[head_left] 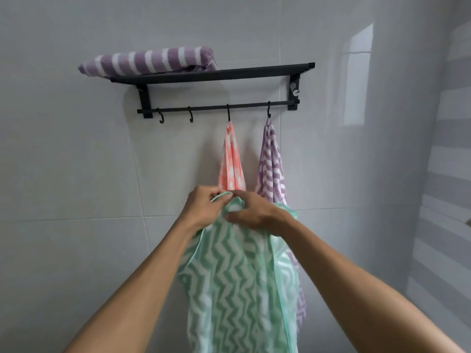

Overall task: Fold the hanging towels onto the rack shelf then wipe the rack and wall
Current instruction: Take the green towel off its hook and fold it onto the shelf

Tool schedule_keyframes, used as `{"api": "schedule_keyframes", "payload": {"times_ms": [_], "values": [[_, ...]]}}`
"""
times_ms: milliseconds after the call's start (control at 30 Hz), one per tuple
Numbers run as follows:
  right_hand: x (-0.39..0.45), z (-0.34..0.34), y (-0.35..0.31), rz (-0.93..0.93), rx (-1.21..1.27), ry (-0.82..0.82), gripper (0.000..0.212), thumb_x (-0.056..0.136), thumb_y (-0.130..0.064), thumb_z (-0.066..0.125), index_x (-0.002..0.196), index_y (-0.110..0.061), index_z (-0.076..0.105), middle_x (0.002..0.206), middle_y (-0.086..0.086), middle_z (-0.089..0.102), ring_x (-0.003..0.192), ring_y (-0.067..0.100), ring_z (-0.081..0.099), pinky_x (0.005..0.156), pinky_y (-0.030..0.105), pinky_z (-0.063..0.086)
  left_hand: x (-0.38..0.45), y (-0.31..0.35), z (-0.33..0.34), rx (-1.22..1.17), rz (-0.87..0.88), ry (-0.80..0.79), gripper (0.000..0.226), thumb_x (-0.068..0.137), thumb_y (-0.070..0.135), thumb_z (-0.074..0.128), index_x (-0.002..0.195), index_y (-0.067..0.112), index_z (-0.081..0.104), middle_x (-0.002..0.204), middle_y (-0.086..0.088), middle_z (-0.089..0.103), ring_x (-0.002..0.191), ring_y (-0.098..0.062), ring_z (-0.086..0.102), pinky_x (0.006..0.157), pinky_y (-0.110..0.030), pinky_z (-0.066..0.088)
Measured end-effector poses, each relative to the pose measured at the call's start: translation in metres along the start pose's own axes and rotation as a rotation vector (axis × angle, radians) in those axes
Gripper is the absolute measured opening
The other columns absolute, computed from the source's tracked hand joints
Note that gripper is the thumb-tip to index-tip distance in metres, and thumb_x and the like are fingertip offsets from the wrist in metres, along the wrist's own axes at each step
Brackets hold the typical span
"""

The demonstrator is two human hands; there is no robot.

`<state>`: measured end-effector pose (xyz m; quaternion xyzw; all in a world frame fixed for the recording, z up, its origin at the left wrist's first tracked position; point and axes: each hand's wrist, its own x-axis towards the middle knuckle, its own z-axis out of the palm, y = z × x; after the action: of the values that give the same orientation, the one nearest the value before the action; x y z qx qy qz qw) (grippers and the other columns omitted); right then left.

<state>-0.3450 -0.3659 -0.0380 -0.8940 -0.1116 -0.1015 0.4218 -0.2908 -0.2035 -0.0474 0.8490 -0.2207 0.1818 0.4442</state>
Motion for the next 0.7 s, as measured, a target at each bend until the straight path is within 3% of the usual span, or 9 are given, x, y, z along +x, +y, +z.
{"api": "schedule_keyframes", "payload": {"times_ms": [67, 133, 233, 300, 467, 600, 700], "values": [[0.008, 0.005, 0.003, 0.04, -0.054, 0.12, 0.022, 0.09, -0.019, 0.062, 0.107, -0.008, 0.071, 0.103, 0.012, 0.071, 0.098, 0.028, 0.068, 0.084, 0.037, 0.054, 0.002, 0.004, 0.0, -0.028, 0.005, -0.013, 0.026, 0.08, 0.043, 0.077, 0.08, 0.017, 0.076, 0.077, -0.006, 0.074, 0.067, -0.011, 0.059, 0.074, -0.041, 0.055], [0.015, -0.001, 0.008, 0.117, 0.009, 0.23, 0.022, 0.089, -0.023, 0.061, 0.093, -0.003, 0.071, 0.095, 0.015, 0.071, 0.095, 0.032, 0.069, 0.083, 0.043, 0.057, 0.002, -0.002, -0.007, 0.008, -0.044, -0.059, 0.017, 0.079, 0.028, 0.084, 0.082, 0.016, 0.073, 0.077, -0.009, 0.074, 0.068, -0.016, 0.063, 0.072, -0.037, 0.055], [0.019, -0.018, 0.016, 0.189, 0.063, 0.309, 0.028, 0.087, -0.022, 0.061, 0.095, 0.003, 0.071, 0.096, 0.018, 0.072, 0.092, 0.034, 0.07, 0.079, 0.045, 0.06, -0.006, -0.017, -0.019, 0.216, -0.134, -0.108, 0.01, 0.083, 0.021, 0.079, 0.085, 0.016, 0.071, 0.078, -0.002, 0.071, 0.073, -0.02, 0.065, 0.066, -0.027, 0.05], [0.019, -0.028, 0.02, 0.222, 0.088, 0.355, 0.026, 0.088, -0.02, 0.061, 0.096, 0.003, 0.069, 0.097, 0.019, 0.07, 0.091, 0.034, 0.07, 0.077, 0.044, 0.059, -0.011, -0.029, -0.023, 0.208, -0.193, -0.073, 0.008, 0.087, 0.02, 0.075, 0.083, 0.016, 0.07, 0.082, -0.004, 0.072, 0.077, -0.024, 0.066, 0.067, -0.027, 0.049], [0.021, -0.04, 0.032, 0.306, 0.144, 0.412, 0.029, 0.083, -0.025, 0.06, 0.098, -0.001, 0.067, 0.1, 0.019, 0.07, 0.093, 0.037, 0.07, 0.078, 0.043, 0.059, -0.019, -0.041, -0.028, -0.238, -0.367, 0.091, 0.014, 0.089, 0.018, 0.076, 0.087, 0.004, 0.074, 0.087, -0.013, 0.077, 0.076, -0.029, 0.072, 0.078, -0.051, 0.06], [0.016, -0.029, 0.022, 0.355, 0.172, 0.56, 0.048, 0.081, -0.033, 0.073, 0.116, -0.007, 0.055, 0.11, 0.015, 0.064, 0.103, 0.035, 0.064, 0.085, 0.038, 0.054, -0.017, -0.02, -0.017, -0.456, -0.458, 0.204, 0.026, 0.083, 0.018, 0.082, 0.088, -0.005, 0.071, 0.087, -0.019, 0.077, 0.071, -0.029, 0.074, 0.073, -0.044, 0.062], [0.01, -0.012, 0.006, 0.286, 0.232, 0.684, 0.031, 0.083, -0.029, 0.078, 0.102, -0.008, 0.065, 0.094, 0.011, 0.065, 0.093, 0.029, 0.064, 0.082, 0.034, 0.052, -0.011, -0.004, -0.004, -0.537, -0.492, 0.243, 0.033, 0.077, 0.021, 0.087, 0.085, -0.007, 0.072, 0.08, -0.019, 0.076, 0.072, -0.035, 0.075, 0.075, -0.05, 0.063]]}}
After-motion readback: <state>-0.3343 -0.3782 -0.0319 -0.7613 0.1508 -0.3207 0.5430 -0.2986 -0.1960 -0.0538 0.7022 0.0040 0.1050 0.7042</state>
